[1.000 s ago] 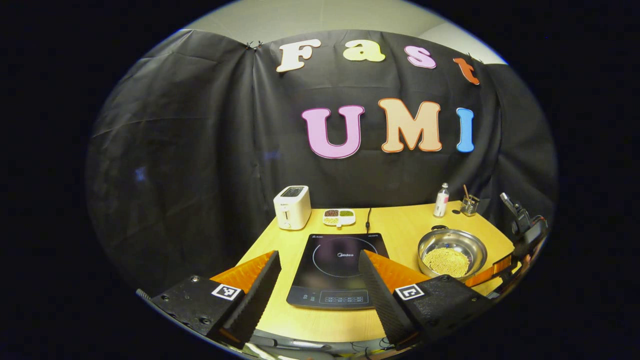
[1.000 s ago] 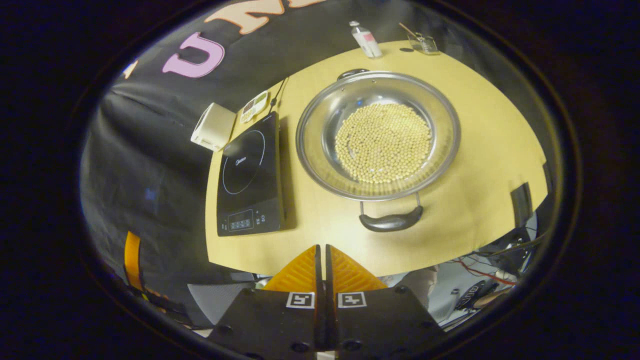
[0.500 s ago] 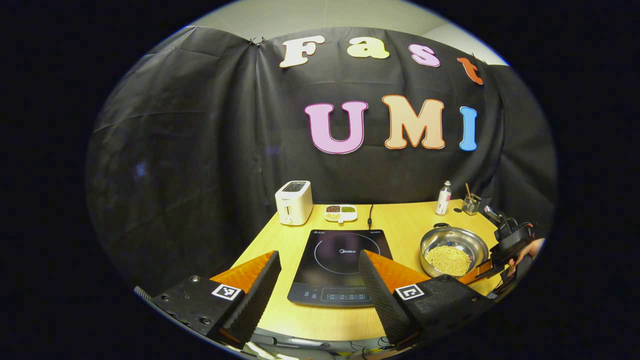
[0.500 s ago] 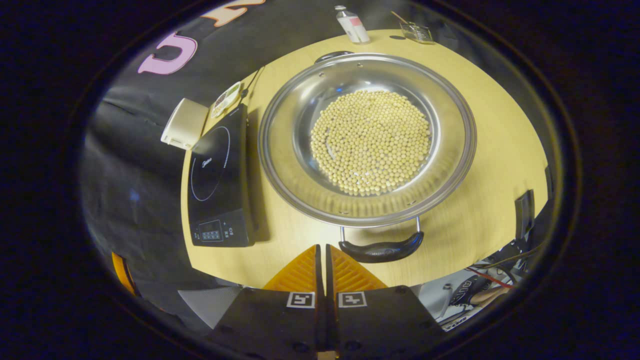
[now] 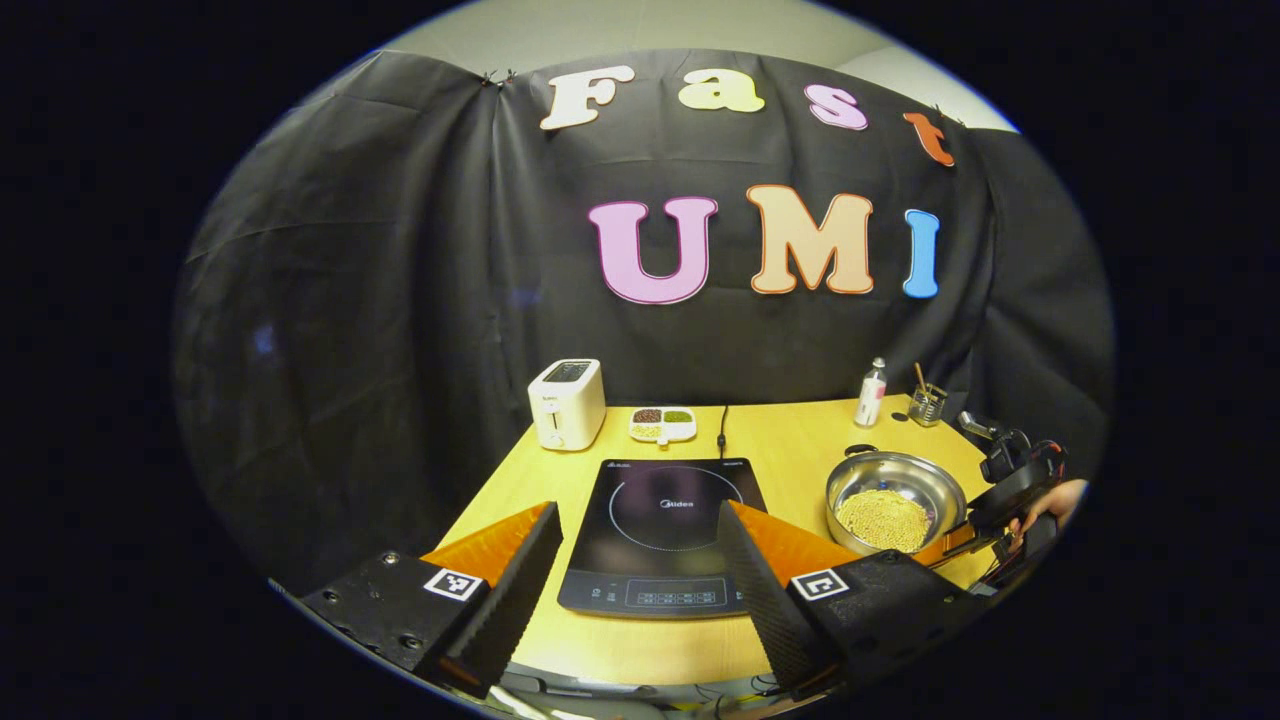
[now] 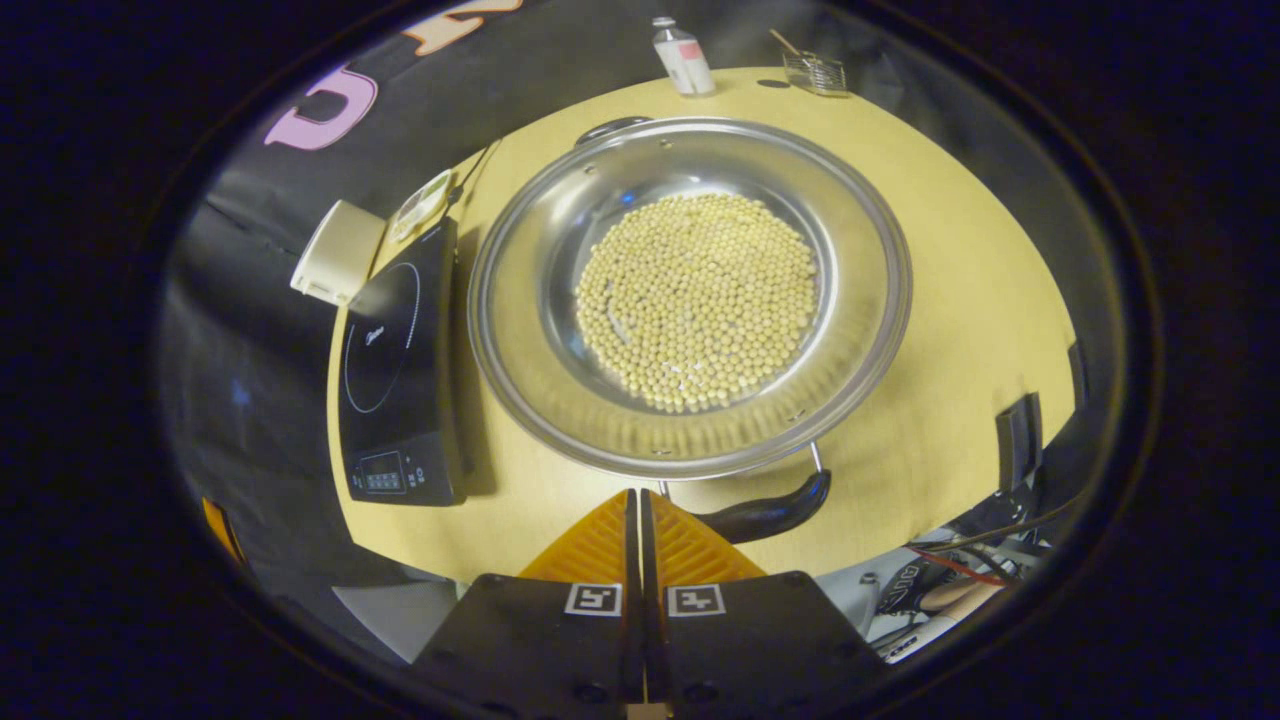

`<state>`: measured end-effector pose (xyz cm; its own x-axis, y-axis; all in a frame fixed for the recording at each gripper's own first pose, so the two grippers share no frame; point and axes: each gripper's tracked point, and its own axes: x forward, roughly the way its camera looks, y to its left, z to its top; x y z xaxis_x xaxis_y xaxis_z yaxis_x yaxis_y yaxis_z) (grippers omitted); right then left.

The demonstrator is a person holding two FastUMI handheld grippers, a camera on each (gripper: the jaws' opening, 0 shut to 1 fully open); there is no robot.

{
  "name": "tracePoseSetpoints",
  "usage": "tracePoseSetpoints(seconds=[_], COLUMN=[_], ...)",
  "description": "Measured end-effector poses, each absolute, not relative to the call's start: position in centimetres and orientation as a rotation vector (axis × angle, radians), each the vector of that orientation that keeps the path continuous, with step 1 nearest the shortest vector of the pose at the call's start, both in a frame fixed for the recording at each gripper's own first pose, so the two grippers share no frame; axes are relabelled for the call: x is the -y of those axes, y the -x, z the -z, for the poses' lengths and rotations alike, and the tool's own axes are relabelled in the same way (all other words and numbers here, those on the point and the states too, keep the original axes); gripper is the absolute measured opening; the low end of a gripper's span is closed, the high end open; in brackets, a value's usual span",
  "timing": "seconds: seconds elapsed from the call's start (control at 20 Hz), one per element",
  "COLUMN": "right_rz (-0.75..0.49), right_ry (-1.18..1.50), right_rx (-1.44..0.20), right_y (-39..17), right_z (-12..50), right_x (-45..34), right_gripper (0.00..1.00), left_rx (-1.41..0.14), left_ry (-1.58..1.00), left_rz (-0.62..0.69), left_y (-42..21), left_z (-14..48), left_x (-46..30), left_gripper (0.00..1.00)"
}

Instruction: First push the handle of the pot to place it horizontally, then grasp the pot with both hands and set it on the induction cooktop.

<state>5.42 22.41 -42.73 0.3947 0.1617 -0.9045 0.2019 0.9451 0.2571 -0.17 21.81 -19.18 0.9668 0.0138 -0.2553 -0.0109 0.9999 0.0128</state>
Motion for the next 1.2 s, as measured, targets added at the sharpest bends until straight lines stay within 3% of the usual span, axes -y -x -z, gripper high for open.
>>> tracePoseSetpoints(seconds=[0.65, 1.2], right_rz=[0.138, 0.057], right_ry=[-0.256, -0.249], right_rx=[-1.215, -1.217], right_y=[-5.8, -9.5], right_z=[42.7, 41.9], right_x=[-13.2, -7.5], right_gripper=[0.03, 0.03], left_rx=[-0.283, -0.290], left_ry=[0.003, -0.007], left_rz=[-0.027, -0.089], left_y=[-4.0, -4.3], left_z=[17.8, 16.9], left_x=[-17.1, -10.3], left_gripper=[0.96, 0.94])
